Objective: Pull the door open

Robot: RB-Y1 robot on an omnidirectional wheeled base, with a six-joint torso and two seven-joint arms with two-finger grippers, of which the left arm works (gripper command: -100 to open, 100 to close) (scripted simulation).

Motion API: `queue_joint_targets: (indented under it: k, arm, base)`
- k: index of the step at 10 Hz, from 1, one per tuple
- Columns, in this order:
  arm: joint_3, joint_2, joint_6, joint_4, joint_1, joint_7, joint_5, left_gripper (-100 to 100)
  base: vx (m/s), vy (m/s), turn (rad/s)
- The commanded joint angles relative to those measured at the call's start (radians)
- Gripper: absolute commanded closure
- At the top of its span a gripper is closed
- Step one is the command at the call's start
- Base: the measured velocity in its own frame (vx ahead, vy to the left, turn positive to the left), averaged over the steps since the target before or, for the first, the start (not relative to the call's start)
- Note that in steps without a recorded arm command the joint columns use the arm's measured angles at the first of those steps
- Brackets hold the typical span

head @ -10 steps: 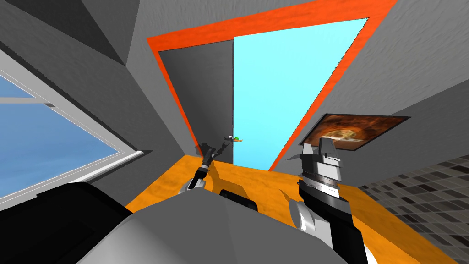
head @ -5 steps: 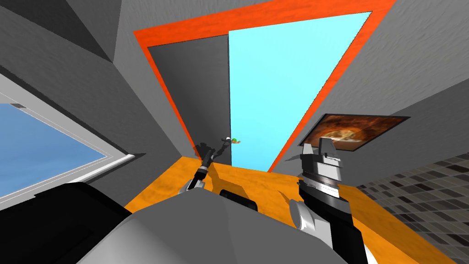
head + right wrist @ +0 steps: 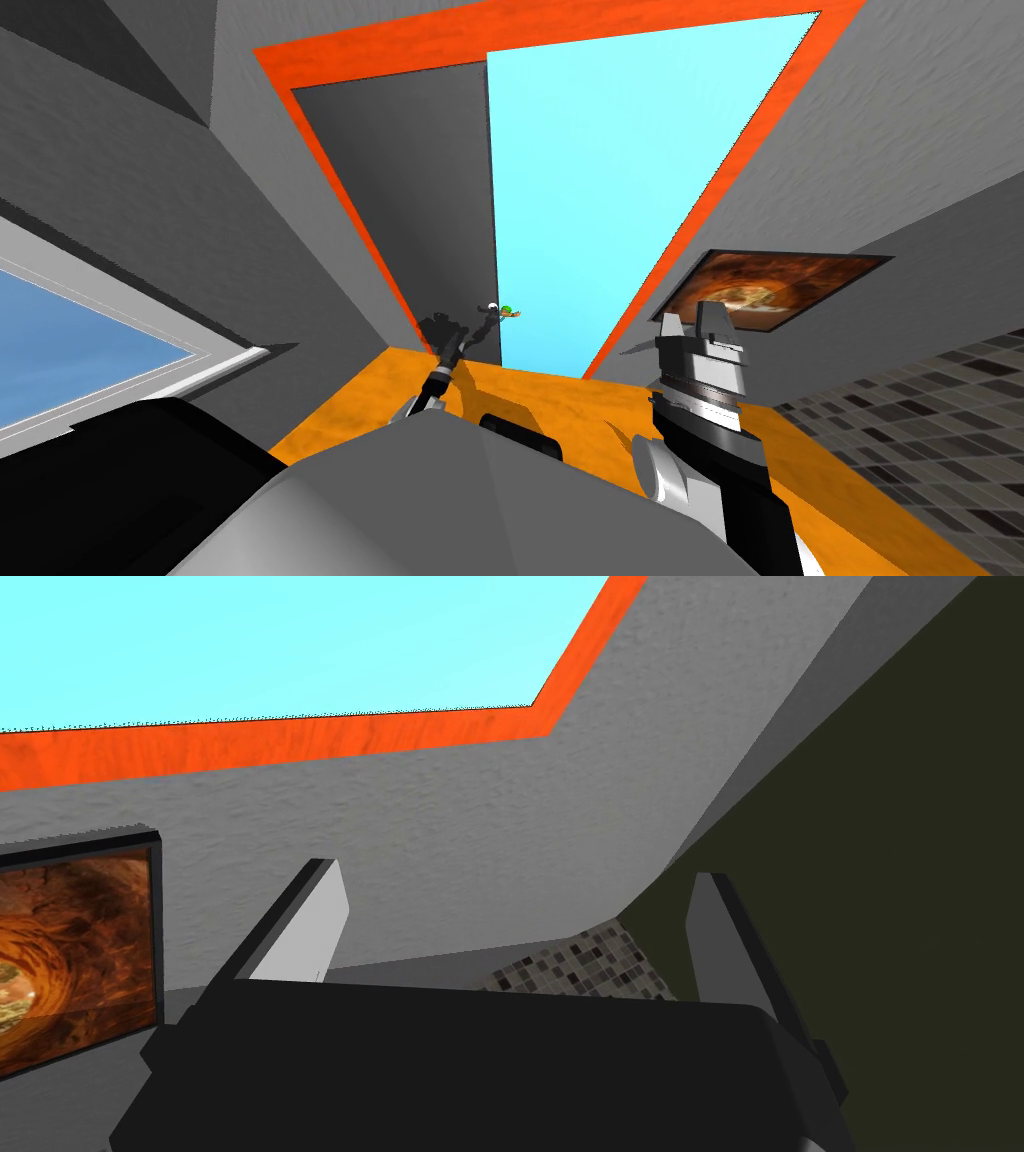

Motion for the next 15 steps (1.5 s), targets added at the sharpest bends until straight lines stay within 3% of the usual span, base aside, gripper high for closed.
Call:
queue_joint_targets:
  k: [1, 4, 10, 12, 13, 15]
  arm:
    - [0.002, 0.004, -0.008, 0.028, -0.007, 0.002, 0.0, -100]
    - [0.005, 0.01, -0.022, 0.077, -0.017, 0.006, 0.001, -100]
    - [0.012, 0.025, -0.063, 0.217, -0.045, 0.015, 0.002, -100]
    - [0.014, 0.028, -0.071, 0.243, -0.05, 0.017, 0.002, -100]
    - [0.013, 0.026, -0.063, 0.23, -0.049, 0.016, 0.002, -100]
    - [0.063, 0.056, -0.063, 0.269, -0.027, 0.014, 0.026, -100]
  base:
    - [0.113, -0.027, -0.05]
    - [0.103, -0.023, -0.033]
    - [0.16, -0.016, -0.051]
    - [0.124, -0.018, -0.036]
    - [0.048, -0.004, -0.004]
    - [-0.007, 0.014, -0.007]
